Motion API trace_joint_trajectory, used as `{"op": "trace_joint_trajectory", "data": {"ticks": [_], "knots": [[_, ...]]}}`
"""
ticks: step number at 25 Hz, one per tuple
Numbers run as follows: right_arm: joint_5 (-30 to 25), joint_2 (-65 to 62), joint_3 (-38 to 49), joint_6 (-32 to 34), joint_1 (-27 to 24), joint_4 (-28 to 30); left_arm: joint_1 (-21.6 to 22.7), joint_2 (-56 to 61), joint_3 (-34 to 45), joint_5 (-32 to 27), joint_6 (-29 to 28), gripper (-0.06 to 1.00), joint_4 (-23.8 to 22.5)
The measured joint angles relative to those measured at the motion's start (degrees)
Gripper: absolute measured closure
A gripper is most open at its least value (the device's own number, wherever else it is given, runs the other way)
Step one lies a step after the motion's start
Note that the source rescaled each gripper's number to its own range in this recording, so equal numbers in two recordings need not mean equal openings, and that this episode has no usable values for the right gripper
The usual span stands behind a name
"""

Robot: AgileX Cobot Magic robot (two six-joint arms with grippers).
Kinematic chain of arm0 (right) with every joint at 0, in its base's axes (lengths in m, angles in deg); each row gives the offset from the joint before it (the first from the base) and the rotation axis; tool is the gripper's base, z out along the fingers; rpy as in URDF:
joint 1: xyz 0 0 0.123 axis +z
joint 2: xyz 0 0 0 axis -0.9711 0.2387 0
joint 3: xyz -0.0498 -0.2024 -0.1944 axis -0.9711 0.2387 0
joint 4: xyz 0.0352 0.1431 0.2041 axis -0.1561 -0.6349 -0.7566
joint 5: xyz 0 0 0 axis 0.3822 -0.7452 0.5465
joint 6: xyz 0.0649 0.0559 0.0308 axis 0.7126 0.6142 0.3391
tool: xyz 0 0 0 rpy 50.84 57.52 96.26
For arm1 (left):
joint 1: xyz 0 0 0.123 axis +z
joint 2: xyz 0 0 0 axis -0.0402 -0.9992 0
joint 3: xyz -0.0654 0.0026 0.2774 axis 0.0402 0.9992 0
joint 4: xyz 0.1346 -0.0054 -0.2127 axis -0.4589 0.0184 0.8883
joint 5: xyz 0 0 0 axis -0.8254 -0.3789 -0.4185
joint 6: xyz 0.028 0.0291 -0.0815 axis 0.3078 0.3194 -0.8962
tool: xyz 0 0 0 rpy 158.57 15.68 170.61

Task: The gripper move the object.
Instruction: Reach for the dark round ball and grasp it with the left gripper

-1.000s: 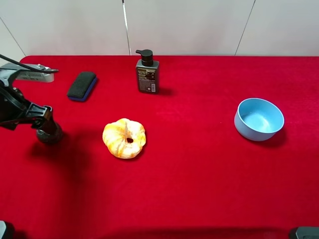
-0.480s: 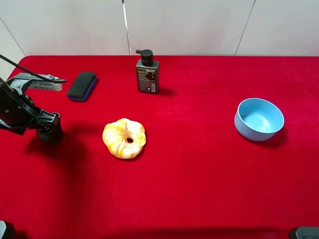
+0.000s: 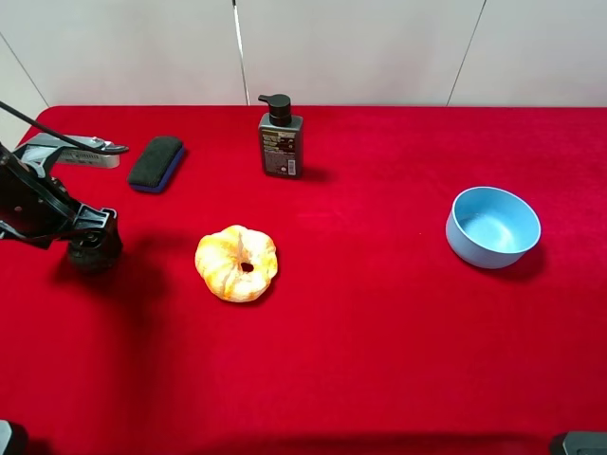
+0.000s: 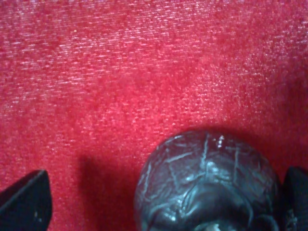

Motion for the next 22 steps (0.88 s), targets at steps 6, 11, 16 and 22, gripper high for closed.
{"op": "trace_joint_trajectory", "data": {"ticks": [6, 11, 16, 22], "knots": [[0.0, 0.0, 0.0, 0.0, 0.0, 0.0, 0.0, 0.0, 0.0, 0.02, 0.0, 0.09, 0.0], [0.0, 0.0, 0.0, 0.0, 0.0, 0.0, 0.0, 0.0, 0.0, 0.46, 0.58, 0.09, 0.0], [0.0, 0.0, 0.0, 0.0, 0.0, 0.0, 0.0, 0.0, 0.0, 0.64, 1.83, 0.09, 0.79], [0.0, 0.0, 0.0, 0.0, 0.0, 0.0, 0.0, 0.0, 0.0, 0.65, 6.87, 0.09, 5.08]]}}
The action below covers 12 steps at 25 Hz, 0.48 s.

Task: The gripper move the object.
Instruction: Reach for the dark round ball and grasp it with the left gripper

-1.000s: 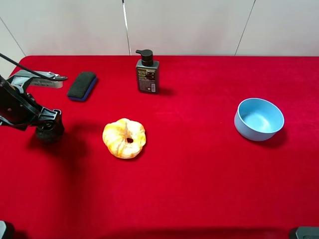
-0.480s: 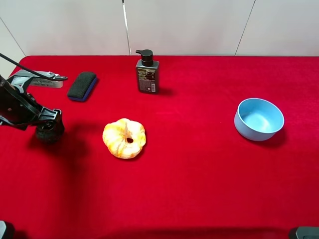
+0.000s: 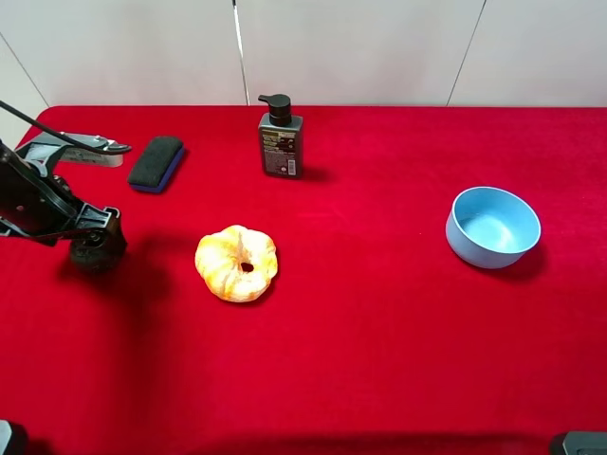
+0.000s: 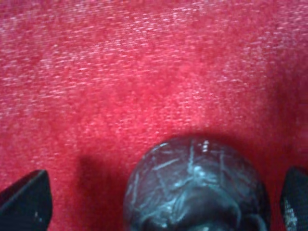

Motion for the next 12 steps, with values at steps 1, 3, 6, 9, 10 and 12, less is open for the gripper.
{"op": "trace_joint_trajectory", "data": {"ticks": [1, 3, 6, 9, 10, 12], "knots": [[0.0, 0.0, 0.0, 0.0, 0.0, 0.0, 0.0, 0.0, 0.0, 0.0, 0.79, 0.09, 0.81], [0.0, 0.0, 0.0, 0.0, 0.0, 0.0, 0.0, 0.0, 0.0, -0.13, 2.45, 0.09, 2.14], [0.0, 0.0, 0.0, 0.0, 0.0, 0.0, 0.0, 0.0, 0.0, -0.56, 3.65, 0.09, 3.19], [0.0, 0.0, 0.0, 0.0, 0.0, 0.0, 0.0, 0.0, 0.0, -0.74, 4.02, 0.11, 3.6], [0.0, 0.0, 0.0, 0.0, 0.0, 0.0, 0.0, 0.0, 0.0, -0.84, 4.09, 0.14, 3.62], [0.0, 0.0, 0.0, 0.0, 0.0, 0.0, 0.0, 0.0, 0.0, -1.22, 4.09, 0.26, 3.69]]}}
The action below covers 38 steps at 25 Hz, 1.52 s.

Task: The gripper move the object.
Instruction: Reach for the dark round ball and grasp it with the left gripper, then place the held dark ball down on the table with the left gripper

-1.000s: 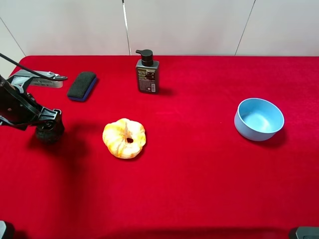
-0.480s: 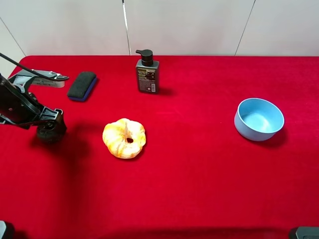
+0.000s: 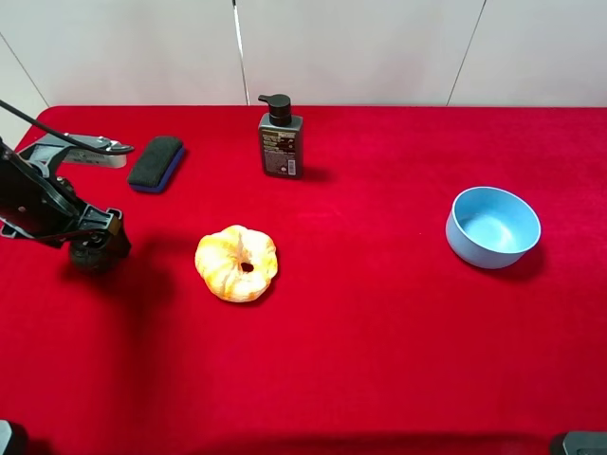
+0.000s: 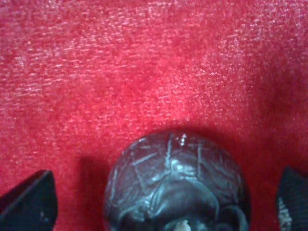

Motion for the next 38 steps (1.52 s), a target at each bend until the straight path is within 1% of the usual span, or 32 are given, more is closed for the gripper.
{"op": "trace_joint_trajectory", "data": {"ticks": [2, 4, 5, 6, 7, 26, 33, 38], "knots": [[0.0, 0.0, 0.0, 0.0, 0.0, 0.0, 0.0, 0.0, 0.0, -0.23, 0.02, 0.46, 0.05], [0.0, 0.0, 0.0, 0.0, 0.0, 0.0, 0.0, 0.0, 0.0, -0.61, 0.02, 0.69, 0.05], [0.0, 0.0, 0.0, 0.0, 0.0, 0.0, 0.0, 0.0, 0.0, -0.69, 0.02, 0.78, 0.05], [0.0, 0.0, 0.0, 0.0, 0.0, 0.0, 0.0, 0.0, 0.0, -0.77, 0.02, 0.89, 0.05], [0.0, 0.0, 0.0, 0.0, 0.0, 0.0, 0.0, 0.0, 0.0, -0.82, 0.02, 0.93, 0.05], [0.0, 0.0, 0.0, 0.0, 0.0, 0.0, 0.0, 0.0, 0.0, -0.98, 0.01, 0.94, 0.1], [0.0, 0.0, 0.0, 0.0, 0.0, 0.0, 0.0, 2.94, 0.0, -3.97, -0.62, 0.94, 0.07], [0.0, 0.0, 0.0, 0.0, 0.0, 0.0, 0.0, 6.77, 0.0, -6.06, -3.32, 0.94, 0.07]]}}
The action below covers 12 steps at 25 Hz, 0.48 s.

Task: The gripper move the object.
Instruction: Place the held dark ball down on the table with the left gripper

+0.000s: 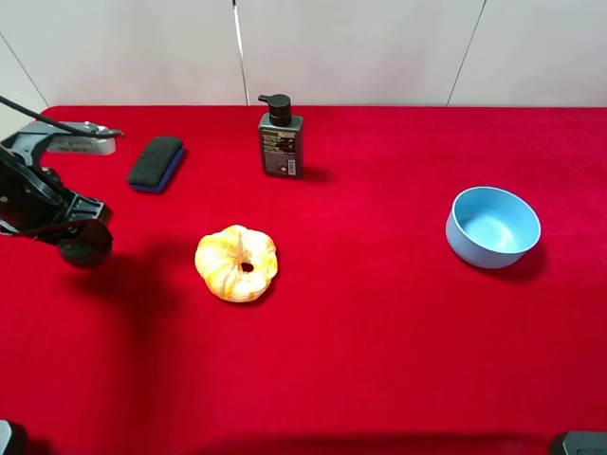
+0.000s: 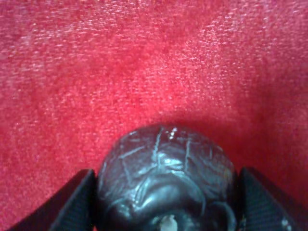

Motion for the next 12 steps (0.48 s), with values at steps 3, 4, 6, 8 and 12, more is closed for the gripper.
{"op": "trace_joint_trajectory", "data": {"ticks": [3, 4, 6, 8, 12], "knots": [[0.0, 0.0, 0.0, 0.0, 0.0, 0.0, 0.0, 2.18, 0.0, -1.74, -1.23, 0.94, 0.0], [0.0, 0.0, 0.0, 0.0, 0.0, 0.0, 0.0, 2.89, 0.0, -2.44, -1.4, 0.94, 0.0], [0.0, 0.0, 0.0, 0.0, 0.0, 0.0, 0.0, 4.14, 0.0, -3.88, -1.63, 0.94, 0.0], [0.0, 0.0, 0.0, 0.0, 0.0, 0.0, 0.0, 5.44, 0.0, -5.21, -2.06, 0.94, 0.0], [0.0, 0.0, 0.0, 0.0, 0.0, 0.0, 0.0, 7.45, 0.0, -7.45, -2.66, 0.94, 0.0]]}}
